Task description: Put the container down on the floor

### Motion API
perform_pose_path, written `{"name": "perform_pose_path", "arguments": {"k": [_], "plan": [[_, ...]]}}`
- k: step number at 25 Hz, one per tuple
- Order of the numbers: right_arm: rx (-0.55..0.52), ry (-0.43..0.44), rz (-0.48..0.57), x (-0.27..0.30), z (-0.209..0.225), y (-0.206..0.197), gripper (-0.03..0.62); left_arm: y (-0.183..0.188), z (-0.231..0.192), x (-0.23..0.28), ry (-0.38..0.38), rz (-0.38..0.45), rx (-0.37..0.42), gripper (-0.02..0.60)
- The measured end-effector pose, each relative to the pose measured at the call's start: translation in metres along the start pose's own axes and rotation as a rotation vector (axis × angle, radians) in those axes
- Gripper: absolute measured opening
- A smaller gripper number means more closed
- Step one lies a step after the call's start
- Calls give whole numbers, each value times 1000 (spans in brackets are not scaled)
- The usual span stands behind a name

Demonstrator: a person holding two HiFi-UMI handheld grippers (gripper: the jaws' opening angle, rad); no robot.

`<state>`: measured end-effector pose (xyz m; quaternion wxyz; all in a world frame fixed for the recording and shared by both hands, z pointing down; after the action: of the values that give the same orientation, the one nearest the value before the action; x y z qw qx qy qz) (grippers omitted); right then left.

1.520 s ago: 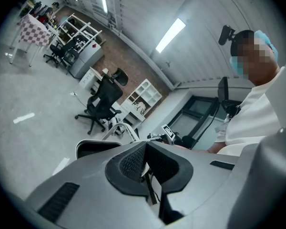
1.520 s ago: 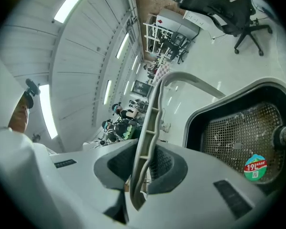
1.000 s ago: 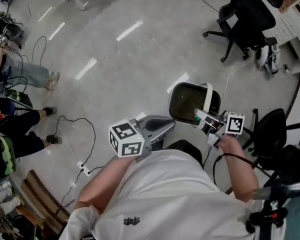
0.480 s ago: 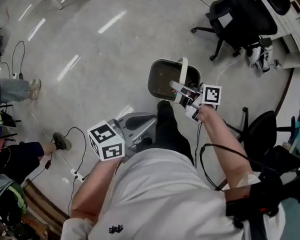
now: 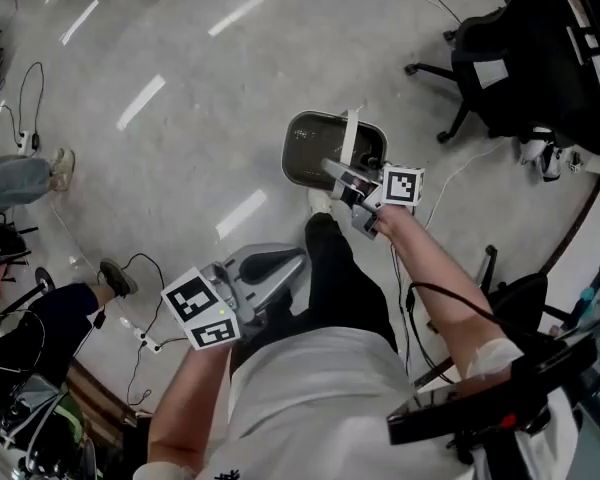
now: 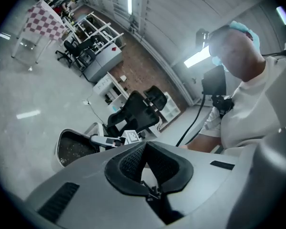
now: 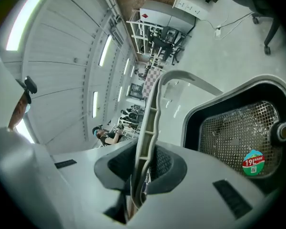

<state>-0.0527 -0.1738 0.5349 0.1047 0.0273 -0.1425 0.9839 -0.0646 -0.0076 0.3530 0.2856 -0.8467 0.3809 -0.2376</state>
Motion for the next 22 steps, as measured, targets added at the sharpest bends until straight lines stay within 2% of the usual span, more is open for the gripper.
{"name": "perform_pose_path", "arguments": {"k": [5,10,13,22], "plan": [[31,-15,-33,29,89,52,34,30,-68,48,16,17,-55,9],[54,-43,-46,51,174,81,33,34,-126,79,18,12,-109,9],[59,-41,-34,65,221,100,33,32,-162,95,22,1,-116,9],[67,-62,-22,89,336,112,33,16,-244,132,25,-5,-152,9]]}}
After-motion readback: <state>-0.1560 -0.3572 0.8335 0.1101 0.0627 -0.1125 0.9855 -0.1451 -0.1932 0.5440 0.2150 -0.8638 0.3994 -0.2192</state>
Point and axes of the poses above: the fingertips, and each gripper's own axes: x forward along the fingers, z to its right, y out of its top, the point moved 3 cm from there along -x, backward along the fingers, and after that the axes turned 1 degree about x, right-handed, at the moved point
